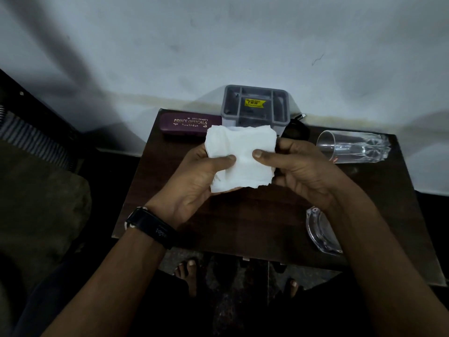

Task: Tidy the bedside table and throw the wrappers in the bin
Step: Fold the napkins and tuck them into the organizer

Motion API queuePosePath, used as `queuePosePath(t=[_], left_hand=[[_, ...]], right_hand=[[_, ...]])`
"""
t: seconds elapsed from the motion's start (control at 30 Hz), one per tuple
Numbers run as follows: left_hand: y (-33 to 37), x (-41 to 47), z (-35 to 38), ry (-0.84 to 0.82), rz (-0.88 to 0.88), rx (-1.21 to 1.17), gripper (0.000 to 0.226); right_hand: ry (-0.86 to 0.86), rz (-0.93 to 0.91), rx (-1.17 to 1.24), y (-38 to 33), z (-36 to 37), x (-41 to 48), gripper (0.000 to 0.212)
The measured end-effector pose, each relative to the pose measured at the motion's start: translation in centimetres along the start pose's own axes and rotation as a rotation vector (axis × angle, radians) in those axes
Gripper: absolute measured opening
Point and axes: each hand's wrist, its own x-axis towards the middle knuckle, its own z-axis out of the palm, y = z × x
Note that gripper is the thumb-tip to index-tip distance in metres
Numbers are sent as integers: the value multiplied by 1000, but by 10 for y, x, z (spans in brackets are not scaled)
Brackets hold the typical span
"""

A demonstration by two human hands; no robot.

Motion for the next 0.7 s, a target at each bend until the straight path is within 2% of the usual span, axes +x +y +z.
queuePosePath(t=[0.1,0.2,0.33,0.47,0.6,0.67,0.7], left_hand=[[0,0,-1,-17,-1,-18,37],[2,-1,-2,-6,0,-15,33],[6,-1,-3,39,13,-24,43],[10,-2,0,71,6,-76,32],[11,-1,3,111,-75,-155,24],[9,1,5,131,-100,-87,31],[7,1,6,126,-94,-14,27]], right_hand=[[4,25,2,0,0,0,33],[63,-41,-38,1,0,2,27],[99,-97,-81,-1,-6,2,49],[145,-131,-128,-3,-10,1,45],[152,-172,-220,-3,-7,-2,41],[126,-190,-278,-2,-4,-2,40],[116,-199,-307,-2,-3,-2,42]])
